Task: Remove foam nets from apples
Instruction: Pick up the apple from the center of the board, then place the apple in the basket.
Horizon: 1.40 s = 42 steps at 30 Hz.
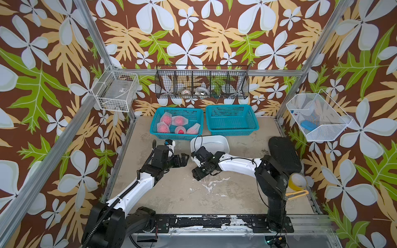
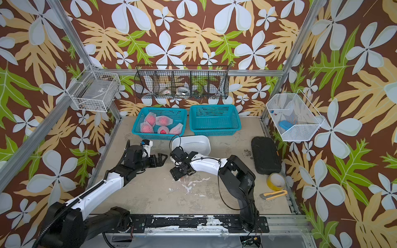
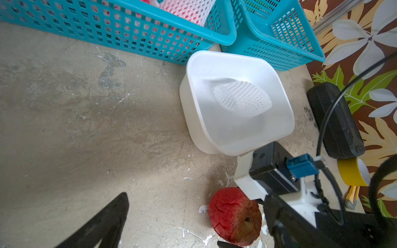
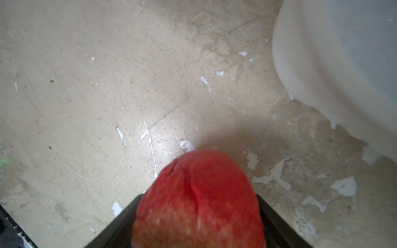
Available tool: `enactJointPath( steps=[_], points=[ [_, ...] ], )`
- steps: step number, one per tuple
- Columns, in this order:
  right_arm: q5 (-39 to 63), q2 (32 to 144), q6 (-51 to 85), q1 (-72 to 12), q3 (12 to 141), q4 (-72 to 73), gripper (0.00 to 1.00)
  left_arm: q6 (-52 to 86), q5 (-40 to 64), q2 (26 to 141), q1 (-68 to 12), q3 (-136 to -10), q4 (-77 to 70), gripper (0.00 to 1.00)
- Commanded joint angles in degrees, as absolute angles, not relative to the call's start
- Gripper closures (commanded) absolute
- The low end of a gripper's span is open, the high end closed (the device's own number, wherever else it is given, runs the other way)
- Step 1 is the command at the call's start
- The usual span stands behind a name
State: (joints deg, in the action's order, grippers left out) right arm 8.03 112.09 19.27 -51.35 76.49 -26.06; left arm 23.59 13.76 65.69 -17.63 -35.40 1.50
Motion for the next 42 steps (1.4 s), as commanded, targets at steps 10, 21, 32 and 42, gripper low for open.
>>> enactJointPath(
  steps=[10, 21, 32, 42],
  points=[
    [7.0, 110.4, 16.9, -51.4, 78.1, -25.3, 0.51, 23.2, 13.4, 65.8, -17.5, -36.2, 0.9, 0.00],
    [6.3, 106.8, 16.0, -35.2, 97.1, -29.4, 0.55, 28.2, 12.5, 65.9, -18.6, -39.0, -7.7, 0.00],
    [1.1, 137.6, 17.8, -14.2, 137.6, -39.4, 0.56, 23.7, 5.7, 83.2, -19.8, -58.3, -8.5, 0.00],
    [3.3, 140.2, 18.0, -10.9, 129.6, -30.2, 0.54, 17.7, 5.8, 101.2, -18.2, -77.2, -1.3, 0.03]
  ],
)
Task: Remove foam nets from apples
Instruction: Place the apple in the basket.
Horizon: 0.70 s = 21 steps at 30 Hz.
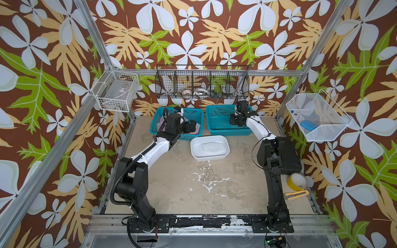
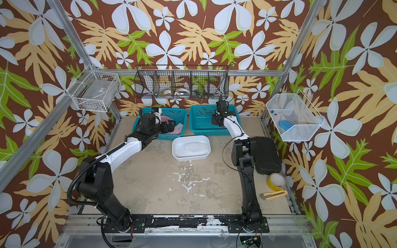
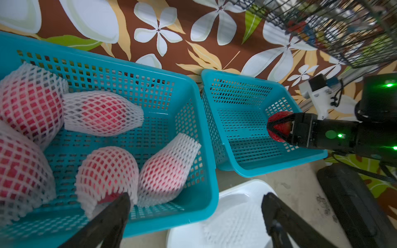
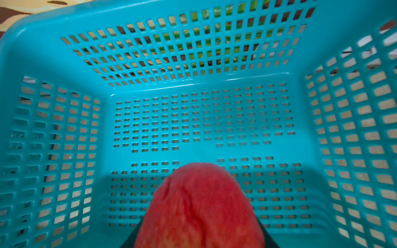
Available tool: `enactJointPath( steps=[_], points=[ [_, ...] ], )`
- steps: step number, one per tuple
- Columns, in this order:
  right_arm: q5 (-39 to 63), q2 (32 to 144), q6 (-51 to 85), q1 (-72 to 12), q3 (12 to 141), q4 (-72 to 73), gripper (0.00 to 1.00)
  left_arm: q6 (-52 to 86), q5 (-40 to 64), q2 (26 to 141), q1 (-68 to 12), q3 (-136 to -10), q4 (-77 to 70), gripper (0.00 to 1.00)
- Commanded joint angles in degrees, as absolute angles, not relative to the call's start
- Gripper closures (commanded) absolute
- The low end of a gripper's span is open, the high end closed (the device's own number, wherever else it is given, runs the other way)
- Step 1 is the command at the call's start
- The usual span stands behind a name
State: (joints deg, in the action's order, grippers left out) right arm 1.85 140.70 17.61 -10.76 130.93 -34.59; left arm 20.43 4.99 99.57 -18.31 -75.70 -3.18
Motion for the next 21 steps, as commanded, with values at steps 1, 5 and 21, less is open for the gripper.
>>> enactJointPath(
  steps=[1, 5, 21],
  points=[
    [3.6, 140.4, 17.8, -10.8, 129.3, -29.4, 0.52, 17.3, 6.2, 102.1, -18.1, -77.8, -1.7, 0.03],
    [4.7, 141.7, 17.8, -10.7, 130.3, -28.4, 0.50, 12.7, 5.7, 106.2, -18.1, -82.8, 2.5, 0.03],
    [6.3, 126.7, 18.6, -10.7, 125.3, -30.6, 0.00, -4.3, 5.2, 127.1, -17.9, -112.4, 27.4, 0.02]
  ],
)
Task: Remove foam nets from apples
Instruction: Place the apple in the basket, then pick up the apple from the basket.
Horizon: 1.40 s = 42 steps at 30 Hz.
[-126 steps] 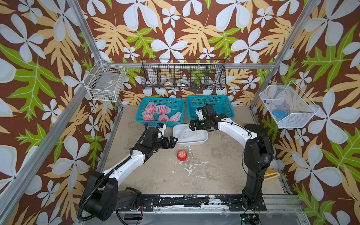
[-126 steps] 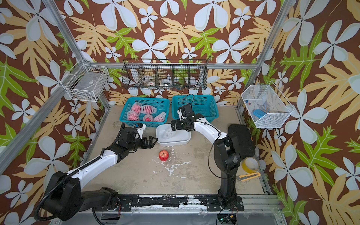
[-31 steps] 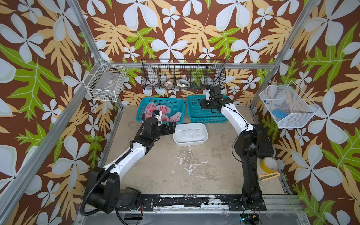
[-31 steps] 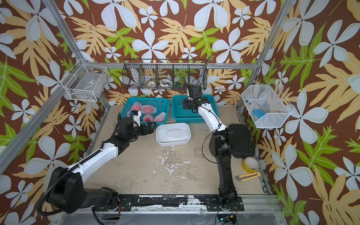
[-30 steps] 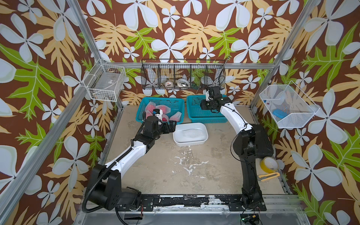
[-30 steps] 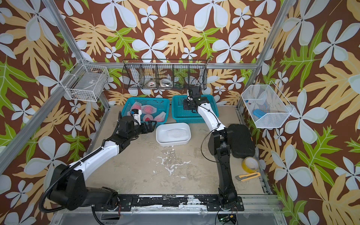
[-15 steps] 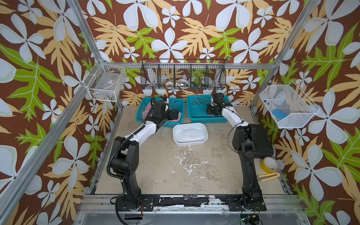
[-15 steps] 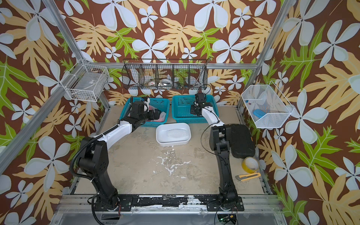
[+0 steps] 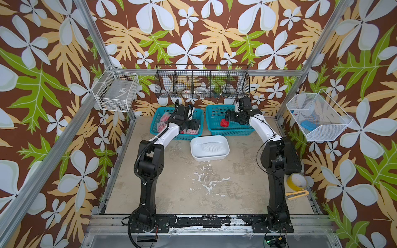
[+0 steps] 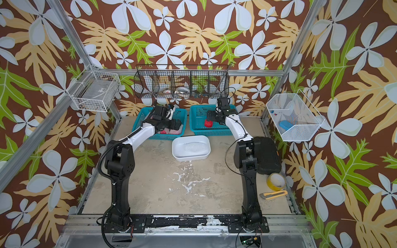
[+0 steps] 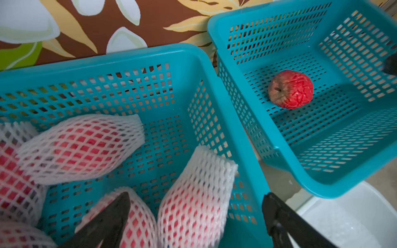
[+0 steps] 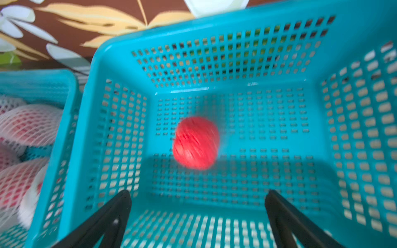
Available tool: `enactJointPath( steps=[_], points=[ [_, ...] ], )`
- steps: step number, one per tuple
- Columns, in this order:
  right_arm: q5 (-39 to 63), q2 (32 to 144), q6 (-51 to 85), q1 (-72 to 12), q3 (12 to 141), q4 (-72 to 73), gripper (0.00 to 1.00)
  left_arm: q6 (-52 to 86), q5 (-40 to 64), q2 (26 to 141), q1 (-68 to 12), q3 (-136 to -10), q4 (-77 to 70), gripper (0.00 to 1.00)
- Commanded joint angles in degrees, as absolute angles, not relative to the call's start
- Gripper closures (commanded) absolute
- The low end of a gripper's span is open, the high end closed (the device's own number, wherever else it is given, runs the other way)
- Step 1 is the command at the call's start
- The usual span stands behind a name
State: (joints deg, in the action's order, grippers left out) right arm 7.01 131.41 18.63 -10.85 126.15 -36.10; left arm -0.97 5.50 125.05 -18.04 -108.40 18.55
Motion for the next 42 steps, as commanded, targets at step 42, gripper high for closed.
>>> enactJointPath(
  steps=[42],
  points=[
    [9.7, 100.3, 21.6, -20.1, 90.7, -15.1, 0.02, 4.4, -3.0, 136.5, -12.5, -126.6, 47.0, 0.00]
  ],
)
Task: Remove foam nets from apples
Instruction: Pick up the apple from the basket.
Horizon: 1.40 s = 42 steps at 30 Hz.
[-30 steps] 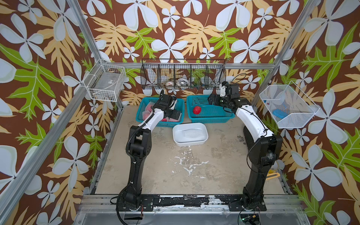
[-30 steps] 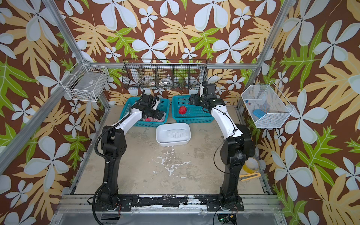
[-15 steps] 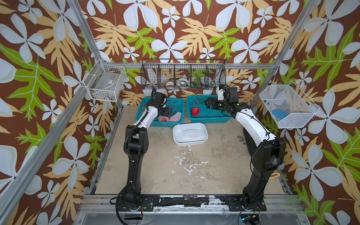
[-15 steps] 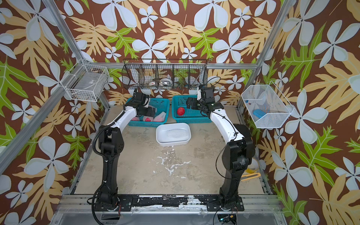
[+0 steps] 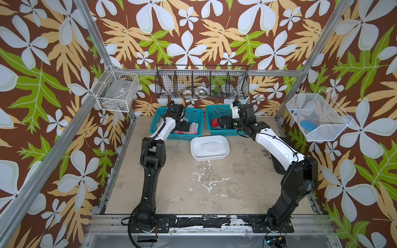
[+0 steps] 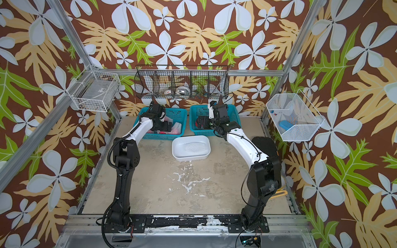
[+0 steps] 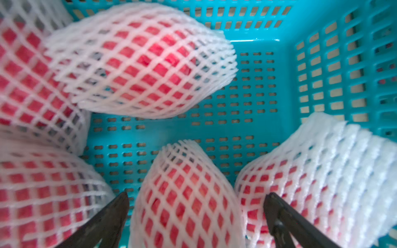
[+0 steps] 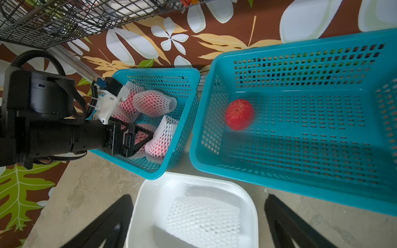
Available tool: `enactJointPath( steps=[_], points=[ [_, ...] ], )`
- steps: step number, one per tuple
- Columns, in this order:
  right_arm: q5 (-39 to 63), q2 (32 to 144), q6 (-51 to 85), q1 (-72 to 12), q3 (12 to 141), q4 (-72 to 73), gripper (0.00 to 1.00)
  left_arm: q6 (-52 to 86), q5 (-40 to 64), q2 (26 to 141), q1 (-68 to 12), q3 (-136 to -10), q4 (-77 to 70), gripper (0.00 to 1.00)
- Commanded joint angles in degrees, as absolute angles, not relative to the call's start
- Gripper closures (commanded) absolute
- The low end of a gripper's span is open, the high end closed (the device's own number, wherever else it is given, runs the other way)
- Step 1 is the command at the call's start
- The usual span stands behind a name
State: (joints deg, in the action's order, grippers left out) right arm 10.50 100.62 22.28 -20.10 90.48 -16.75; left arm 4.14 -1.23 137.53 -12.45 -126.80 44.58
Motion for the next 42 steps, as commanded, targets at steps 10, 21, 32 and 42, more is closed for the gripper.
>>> enactJointPath(
  steps=[10, 21, 32, 42],
  points=[
    [9.7, 101.3, 20.7, -20.1, 90.7, -15.6, 0.02, 4.7, -1.5, 130.3, -12.1, -123.6, 42.8, 0.00],
    [9.7, 101.0, 20.5, -20.1, 90.6, -15.5, 0.02, 6.3, -1.9, 133.7, -11.0, -121.5, 43.4, 0.00],
    [9.9, 101.2, 20.7, -20.1, 90.7, -15.1, 0.02, 6.7, 1.4, 136.8, -11.0, -120.1, 41.8, 0.00],
    [9.8, 102.3, 20.7, -20.1, 91.6, -15.9, 0.03, 7.2, 1.7, 134.9, -11.0, -120.0, 40.6, 0.25]
  ],
)
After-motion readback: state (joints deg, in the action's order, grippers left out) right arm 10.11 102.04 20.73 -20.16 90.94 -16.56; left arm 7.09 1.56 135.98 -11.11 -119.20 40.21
